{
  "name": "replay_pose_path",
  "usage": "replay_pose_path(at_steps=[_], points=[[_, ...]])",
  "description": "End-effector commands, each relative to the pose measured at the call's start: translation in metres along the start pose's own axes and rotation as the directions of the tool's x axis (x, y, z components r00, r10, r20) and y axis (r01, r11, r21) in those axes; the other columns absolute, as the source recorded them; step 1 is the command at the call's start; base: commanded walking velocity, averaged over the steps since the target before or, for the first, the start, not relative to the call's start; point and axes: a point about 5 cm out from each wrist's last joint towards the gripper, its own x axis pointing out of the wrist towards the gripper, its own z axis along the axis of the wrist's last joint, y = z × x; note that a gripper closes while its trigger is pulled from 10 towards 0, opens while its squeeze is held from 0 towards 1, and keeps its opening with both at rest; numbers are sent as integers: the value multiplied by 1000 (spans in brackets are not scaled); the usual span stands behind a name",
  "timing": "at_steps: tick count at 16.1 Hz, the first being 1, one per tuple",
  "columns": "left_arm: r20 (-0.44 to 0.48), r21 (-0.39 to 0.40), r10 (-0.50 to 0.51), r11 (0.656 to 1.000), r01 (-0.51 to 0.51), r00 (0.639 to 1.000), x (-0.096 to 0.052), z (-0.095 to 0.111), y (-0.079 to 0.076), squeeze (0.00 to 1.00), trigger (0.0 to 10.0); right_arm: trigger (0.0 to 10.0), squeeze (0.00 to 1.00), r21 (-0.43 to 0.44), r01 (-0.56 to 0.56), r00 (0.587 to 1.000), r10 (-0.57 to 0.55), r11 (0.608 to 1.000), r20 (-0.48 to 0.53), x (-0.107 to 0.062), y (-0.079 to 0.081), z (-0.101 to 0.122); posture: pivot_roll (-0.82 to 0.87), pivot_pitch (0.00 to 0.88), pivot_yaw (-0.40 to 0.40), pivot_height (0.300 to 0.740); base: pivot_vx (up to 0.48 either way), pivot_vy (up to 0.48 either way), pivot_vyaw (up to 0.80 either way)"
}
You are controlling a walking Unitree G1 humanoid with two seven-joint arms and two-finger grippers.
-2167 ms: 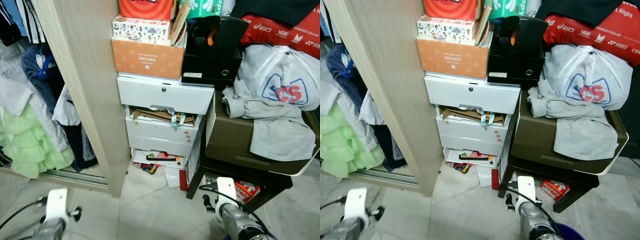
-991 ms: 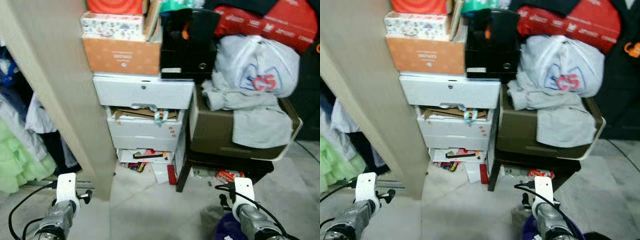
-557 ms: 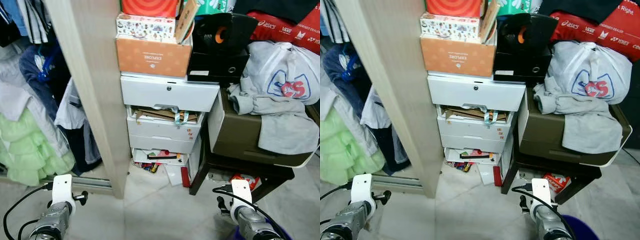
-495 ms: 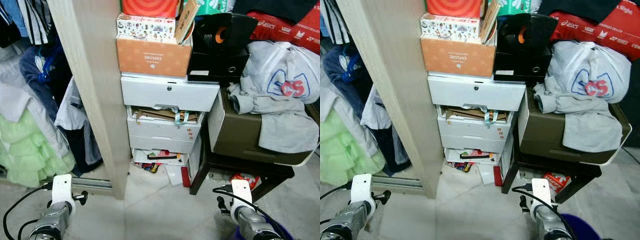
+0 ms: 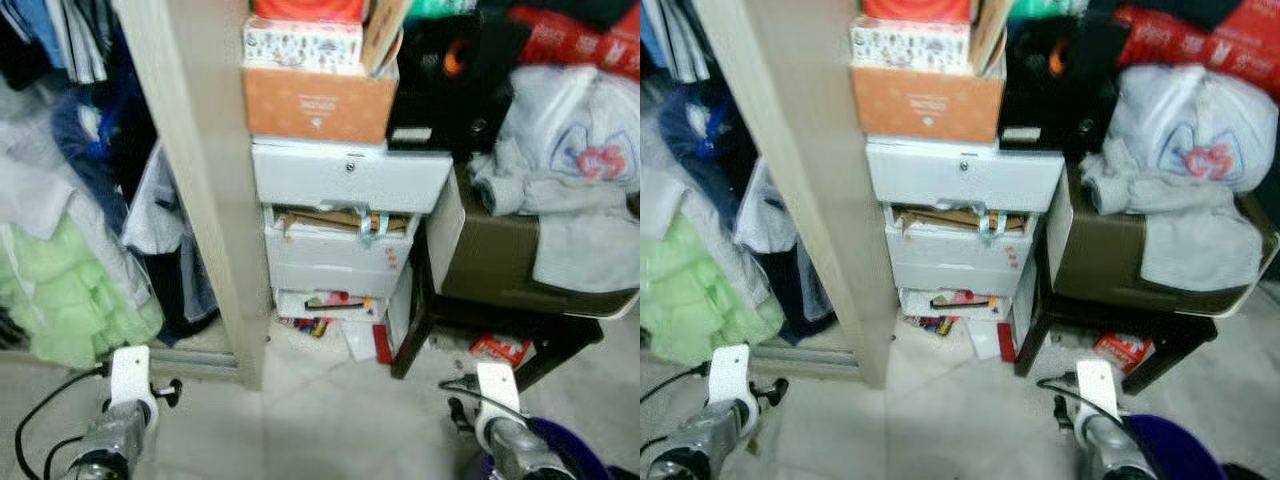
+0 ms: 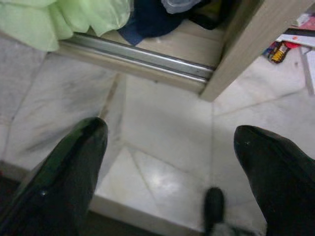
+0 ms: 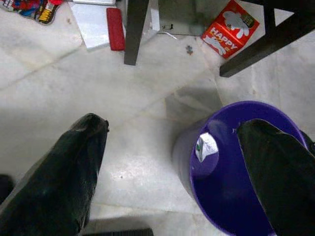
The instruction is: Clean up the room
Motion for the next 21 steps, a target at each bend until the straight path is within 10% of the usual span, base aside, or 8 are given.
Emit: replay_pose_path(at_steps=[1,21], points=[[-3,4,19,1000,-19,1000,-1,0,7,0,10000,10000,0,3,-12,1000,12,1000,6,0,4,2,21,34,-23,740,0,349,0],[1,17,14,1000,-14,1000,-1,-2,7,0,10000,10000,0,-39,-27,999,28,999,18,1,16,5,22,35,-18,740,0,386,-323]])
